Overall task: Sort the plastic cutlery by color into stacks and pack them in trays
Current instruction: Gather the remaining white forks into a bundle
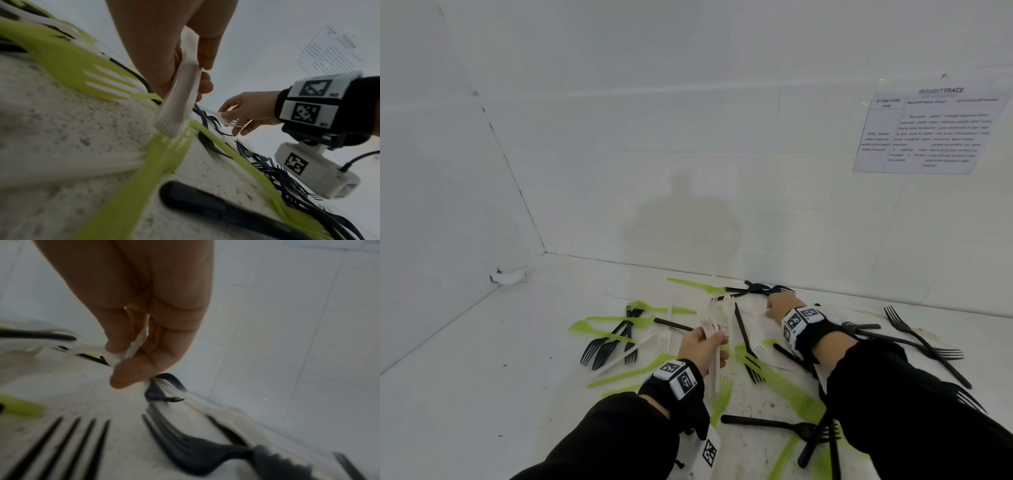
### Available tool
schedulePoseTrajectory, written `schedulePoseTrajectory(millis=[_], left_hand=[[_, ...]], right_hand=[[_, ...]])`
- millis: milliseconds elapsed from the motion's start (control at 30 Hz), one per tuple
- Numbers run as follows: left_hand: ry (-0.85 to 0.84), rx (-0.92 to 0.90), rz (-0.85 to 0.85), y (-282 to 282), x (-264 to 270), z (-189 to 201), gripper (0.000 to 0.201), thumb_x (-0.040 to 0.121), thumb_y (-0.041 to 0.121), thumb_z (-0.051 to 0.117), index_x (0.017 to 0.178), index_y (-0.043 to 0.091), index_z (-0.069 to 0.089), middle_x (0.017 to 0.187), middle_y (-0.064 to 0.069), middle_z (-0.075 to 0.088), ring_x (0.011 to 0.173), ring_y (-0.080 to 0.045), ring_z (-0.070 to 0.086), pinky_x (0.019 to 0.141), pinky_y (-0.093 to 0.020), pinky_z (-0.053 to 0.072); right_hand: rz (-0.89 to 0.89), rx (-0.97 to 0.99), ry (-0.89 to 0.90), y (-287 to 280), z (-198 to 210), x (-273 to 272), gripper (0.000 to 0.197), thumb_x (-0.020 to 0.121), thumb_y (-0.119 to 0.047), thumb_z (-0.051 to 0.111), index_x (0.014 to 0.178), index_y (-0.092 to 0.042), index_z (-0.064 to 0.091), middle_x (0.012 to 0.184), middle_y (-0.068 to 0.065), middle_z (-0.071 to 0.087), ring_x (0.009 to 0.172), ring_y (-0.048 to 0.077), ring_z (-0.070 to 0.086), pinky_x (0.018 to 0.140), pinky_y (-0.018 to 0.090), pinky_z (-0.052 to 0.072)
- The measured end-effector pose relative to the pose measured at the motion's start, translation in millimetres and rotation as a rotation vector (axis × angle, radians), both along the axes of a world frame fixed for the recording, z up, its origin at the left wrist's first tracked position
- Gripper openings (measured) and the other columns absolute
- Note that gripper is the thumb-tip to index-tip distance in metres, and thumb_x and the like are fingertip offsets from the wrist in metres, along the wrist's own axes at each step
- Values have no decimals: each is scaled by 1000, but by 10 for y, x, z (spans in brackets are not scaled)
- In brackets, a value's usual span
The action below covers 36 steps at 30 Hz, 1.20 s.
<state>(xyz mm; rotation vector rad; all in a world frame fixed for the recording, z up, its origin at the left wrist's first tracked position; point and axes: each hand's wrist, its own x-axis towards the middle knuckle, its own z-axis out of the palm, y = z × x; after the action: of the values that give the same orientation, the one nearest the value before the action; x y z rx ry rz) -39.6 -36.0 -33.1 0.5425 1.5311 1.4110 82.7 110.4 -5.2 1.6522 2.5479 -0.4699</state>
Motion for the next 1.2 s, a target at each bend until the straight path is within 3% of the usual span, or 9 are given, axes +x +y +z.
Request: schedulePoseTrajectory(millis=[67,200,300,600,700,800,1033,1133,1200], left_hand=[[5,4,-1,-2,25,5,7,93,7,53,89,2,55,74,-7,59,47,-14,52,47,-24,46],[19,8,-13,-42,67,29,10,93,7,52,84,4,55,75,-7,58,49,-16,51,49,-25,46],[22,8,-12,-60,78,21,12,93,6,52,82,4,55,74,-7,58,48,-15,51,48,-25,45],[-6,-1,3,-64,63,24,11,92,5,53,81,4,55,72,-8,57,42,-14,50,47,-25,43],[-7,-5,6,-67,58,33,11,92,5,53,81,4,54,72,-7,57,43,-14,50,47,-25,43],[6,-9,-3,-73,74,22,12,93,6,54,81,4,55,72,-7,58,44,-14,50,47,-25,44],[19,-29,-20,-82,91,26,11,93,6,53,81,4,55,72,-7,57,49,-17,50,48,-26,45],[30,-34,-34,-83,107,55,9,93,6,52,85,5,56,74,-7,58,50,-17,50,47,-25,45],[37,-29,-39,-89,129,78,7,93,6,52,87,4,56,74,-7,58,50,-17,50,47,-25,45]], right_hand=[[-19,9,32,-19,70,97,33,96,-10,41,127,-6,50,133,14,49,123,26,47,96,26,38],[61,-61,-10,-116,-13,193,38,93,-23,50,130,-12,46,133,10,49,122,25,48,97,26,38],[88,-49,-43,-223,-111,167,40,91,-16,49,131,-16,43,128,10,51,114,25,54,91,29,43],[0,-16,-5,-177,53,-49,38,98,-11,34,131,0,48,136,17,48,127,28,45,102,30,36],[19,-89,-48,-216,-47,-59,39,97,-22,37,130,-2,48,134,16,51,124,29,48,98,29,39],[55,-105,-133,-288,-198,-60,53,94,-38,45,136,-6,38,139,13,44,127,28,44,101,34,38],[92,-114,-189,-264,-131,7,40,95,-21,43,130,-2,40,133,16,50,120,29,51,97,33,42],[60,-96,-113,-200,74,179,42,97,-16,41,135,0,34,131,18,52,120,28,53,92,28,42],[6,-88,-37,-184,209,341,42,99,-21,39,135,-1,35,134,18,50,122,28,51,93,27,40]])
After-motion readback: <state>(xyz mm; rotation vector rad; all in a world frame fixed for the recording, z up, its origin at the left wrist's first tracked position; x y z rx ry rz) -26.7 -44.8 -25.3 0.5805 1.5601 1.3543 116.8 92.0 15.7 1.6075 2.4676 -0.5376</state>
